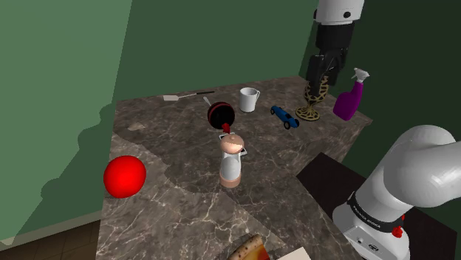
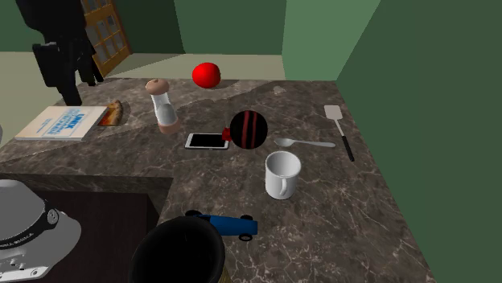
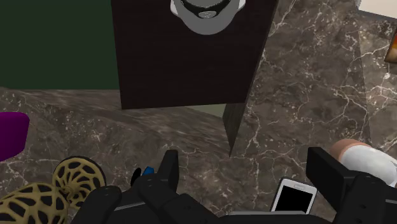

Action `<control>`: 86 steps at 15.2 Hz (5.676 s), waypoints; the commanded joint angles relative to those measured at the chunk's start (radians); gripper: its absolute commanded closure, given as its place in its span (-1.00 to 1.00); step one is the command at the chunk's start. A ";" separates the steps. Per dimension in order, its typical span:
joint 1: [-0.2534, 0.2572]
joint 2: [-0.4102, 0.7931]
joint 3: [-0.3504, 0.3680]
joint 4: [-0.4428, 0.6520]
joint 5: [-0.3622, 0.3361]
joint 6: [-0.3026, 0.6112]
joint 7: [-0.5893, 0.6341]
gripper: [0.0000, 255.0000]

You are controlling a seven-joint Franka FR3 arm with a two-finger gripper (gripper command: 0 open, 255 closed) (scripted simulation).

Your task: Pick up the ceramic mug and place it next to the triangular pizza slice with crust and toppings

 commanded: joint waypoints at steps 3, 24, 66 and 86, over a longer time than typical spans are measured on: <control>-0.004 0.056 -0.010 -0.001 -0.014 0.064 -0.019 -1.00; -0.039 0.777 -0.085 0.324 -0.091 0.543 -0.178 -1.00; -0.057 1.117 -0.093 0.642 -0.089 0.602 -0.242 1.00; -0.056 1.066 -0.092 0.841 -0.085 0.353 -0.260 1.00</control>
